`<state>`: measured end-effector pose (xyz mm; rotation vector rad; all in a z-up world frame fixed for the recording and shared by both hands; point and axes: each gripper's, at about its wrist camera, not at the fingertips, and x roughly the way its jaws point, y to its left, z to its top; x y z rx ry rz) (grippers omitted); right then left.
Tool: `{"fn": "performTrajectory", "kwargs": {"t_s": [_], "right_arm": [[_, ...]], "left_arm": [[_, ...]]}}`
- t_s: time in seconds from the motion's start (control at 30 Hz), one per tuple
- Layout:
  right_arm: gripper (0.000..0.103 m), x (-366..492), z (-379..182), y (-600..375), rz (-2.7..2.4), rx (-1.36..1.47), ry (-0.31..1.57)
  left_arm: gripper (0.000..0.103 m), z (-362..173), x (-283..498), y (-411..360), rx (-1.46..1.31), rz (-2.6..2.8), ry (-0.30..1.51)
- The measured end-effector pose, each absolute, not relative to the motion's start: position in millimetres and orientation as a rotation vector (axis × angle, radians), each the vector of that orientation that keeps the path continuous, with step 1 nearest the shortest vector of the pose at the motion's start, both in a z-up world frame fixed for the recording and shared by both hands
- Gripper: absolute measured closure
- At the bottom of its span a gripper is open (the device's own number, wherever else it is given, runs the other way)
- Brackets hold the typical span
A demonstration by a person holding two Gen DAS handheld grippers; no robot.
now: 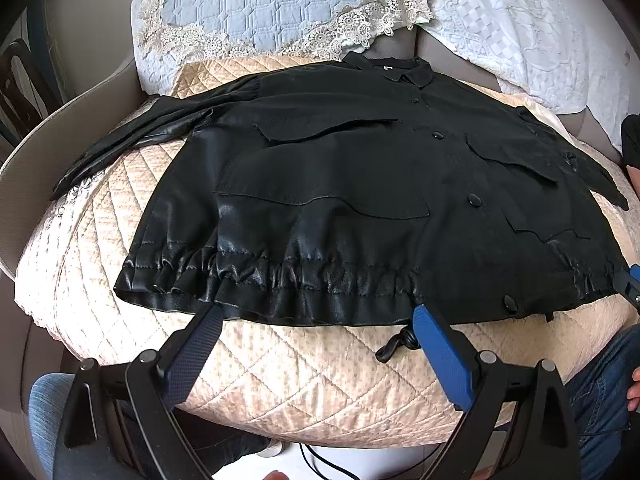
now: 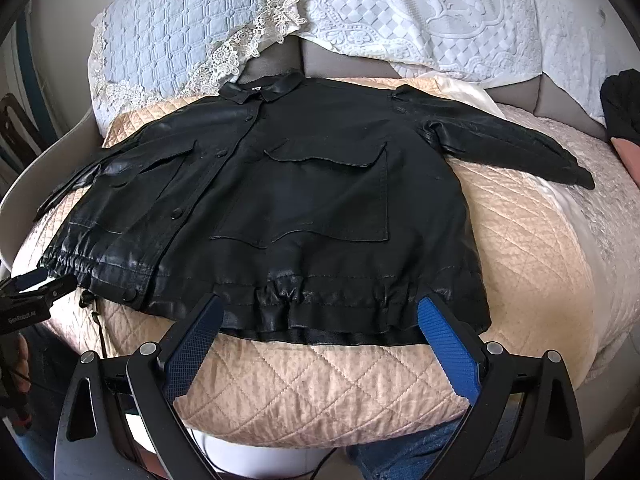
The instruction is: Fold large clothes
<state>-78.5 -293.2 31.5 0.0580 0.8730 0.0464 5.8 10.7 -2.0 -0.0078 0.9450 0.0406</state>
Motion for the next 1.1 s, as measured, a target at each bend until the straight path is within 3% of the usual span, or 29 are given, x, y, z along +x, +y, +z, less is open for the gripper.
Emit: {"fn": "performTrajectory", "kwargs": {"t_s": [1.1], "right_arm": [[0.005, -79.6, 37.7, -274.8, 0.098, 0.024, 0.866]], "left_arm": [[0.006, 0.2, 8.4, 18.8, -0.064, 0.013, 0.954]]}}
